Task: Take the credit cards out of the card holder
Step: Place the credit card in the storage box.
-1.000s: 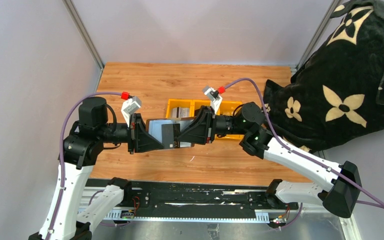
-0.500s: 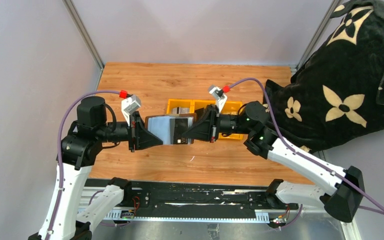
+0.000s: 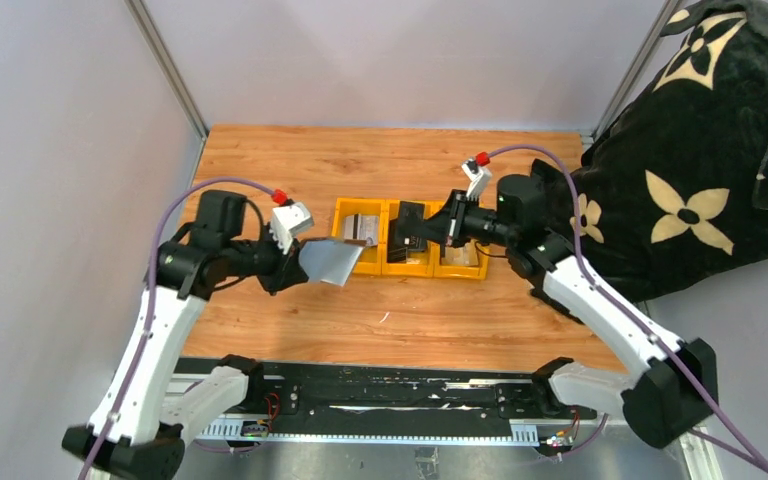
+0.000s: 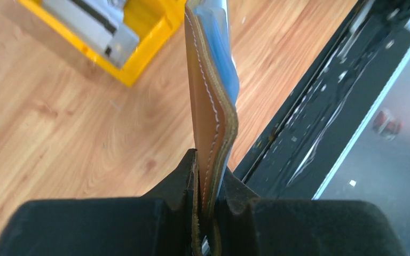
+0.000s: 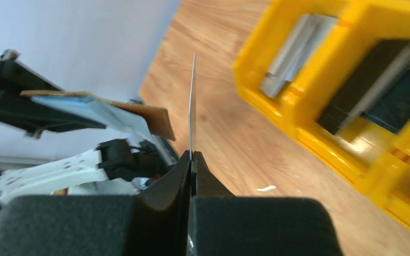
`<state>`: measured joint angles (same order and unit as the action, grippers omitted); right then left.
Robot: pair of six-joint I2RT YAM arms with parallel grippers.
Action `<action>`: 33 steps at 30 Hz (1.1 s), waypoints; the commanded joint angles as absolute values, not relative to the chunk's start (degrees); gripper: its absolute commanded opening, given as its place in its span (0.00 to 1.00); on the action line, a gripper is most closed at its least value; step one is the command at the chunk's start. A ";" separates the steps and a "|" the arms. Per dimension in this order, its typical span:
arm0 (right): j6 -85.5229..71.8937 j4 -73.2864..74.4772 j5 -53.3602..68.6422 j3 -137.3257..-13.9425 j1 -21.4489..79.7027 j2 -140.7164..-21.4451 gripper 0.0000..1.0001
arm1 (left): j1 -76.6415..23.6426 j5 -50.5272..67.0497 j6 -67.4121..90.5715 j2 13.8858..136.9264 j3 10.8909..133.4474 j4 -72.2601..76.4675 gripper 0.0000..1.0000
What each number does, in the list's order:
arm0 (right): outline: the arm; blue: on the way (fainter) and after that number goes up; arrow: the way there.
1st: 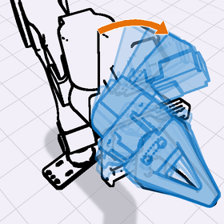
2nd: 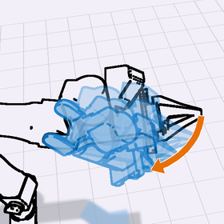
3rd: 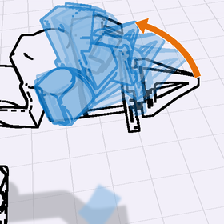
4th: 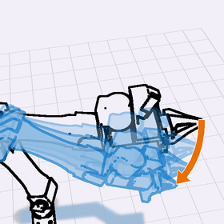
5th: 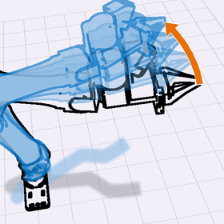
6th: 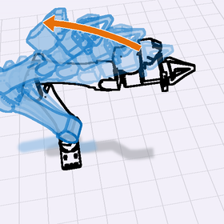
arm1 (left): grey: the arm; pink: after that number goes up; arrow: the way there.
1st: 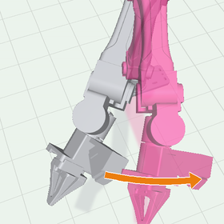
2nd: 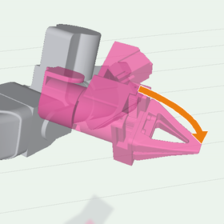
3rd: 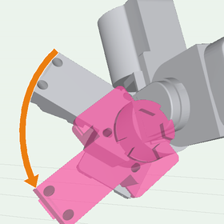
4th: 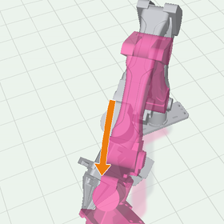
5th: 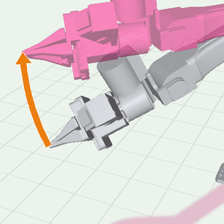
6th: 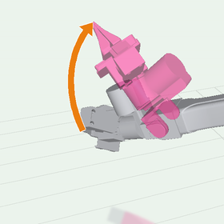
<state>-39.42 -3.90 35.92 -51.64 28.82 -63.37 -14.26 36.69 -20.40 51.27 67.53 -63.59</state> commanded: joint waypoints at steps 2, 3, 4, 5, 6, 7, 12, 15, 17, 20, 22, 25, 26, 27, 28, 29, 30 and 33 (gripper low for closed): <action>-33.49 7.56 24.34 -56.23 28.29 -73.11 0.00 | -17.05 26.43 -30.25 60.81 66.07 -66.77 0.00; -33.49 7.67 23.40 -56.95 28.20 -74.51 0.00 | -17.92 25.05 -31.59 61.76 66.00 -66.69 0.00; -33.19 8.21 22.38 -57.94 28.29 -77.35 0.00 | -18.57 23.85 -32.83 63.85 65.88 -66.69 0.00; -33.13 8.62 21.50 -59.07 28.30 -79.33 0.00 | -19.10 22.89 -33.75 65.27 65.90 -66.64 0.00; -32.80 8.88 20.75 -60.16 28.33 -81.70 0.00 | -19.37 21.76 -34.74 66.84 65.94 -66.67 0.00; -32.61 9.34 20.14 -61.35 28.33 -83.95 0.00 | -19.62 20.88 -35.86 68.26 65.95 -66.63 0.00; -31.46 11.72 19.44 -68.60 28.73 -95.23 0.00 | -20.56 15.31 -41.01 75.22 64.19 -65.04 0.00; -30.54 13.42 18.21 -72.26 29.19 -99.91 0.01 | -22.86 10.53 -43.25 77.89 60.92 -60.48 0.08; -29.97 13.69 16.88 -73.59 29.40 -101.54 0.13 | -24.60 6.61 -45.04 78.30 57.35 -55.56 0.12; -29.51 13.71 15.24 -74.38 29.48 -102.06 0.30 | -26.44 2.60 -45.55 78.83 53.44 -49.43 0.29; -29.03 13.87 14.44 -74.50 29.44 -101.27 0.37 | -26.63 1.66 -44.82 79.63 52.65 -47.19 0.38; -28.28 14.39 13.65 -74.54 29.46 -99.45 0.49 | -26.72 2.82 -44.05 79.35 52.98 -47.00 0.56; -28.00 15.00 13.41 -74.77 29.49 -98.76 0.51 | -26.71 3.42 -43.80 78.77 53.03 -47.06 0.58; -27.83 15.60 13.18 -74.87 29.44 -97.94 0.52 | -26.79 4.58 -43.59 77.95 53.10 -47.30 0.59; -27.64 15.95 12.92 -74.84 29.43 -97.05 0.52 | -26.81 5.94 -43.52 76.87 53.27 -47.98 0.60; -27.54 16.29 12.58 -74.68 29.42 -95.78 0.53 | -26.81 7.68 -43.57 75.74 53.64 -48.96 0.61; -27.40 16.46 12.19 -74.30 29.47 -94.35 0.55 | -26.81 9.72 -43.73 74.42 54.07 -50.31 0.62; -25.87 17.30 8.86 -72.09 29.42 -88.85 0.60 | -26.81 11.45 -43.11 70.78 55.40 -51.74 0.67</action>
<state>-28.49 15.07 13.56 -72.69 28.86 -96.55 -26.41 7.22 -43.46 75.85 52.71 -50.11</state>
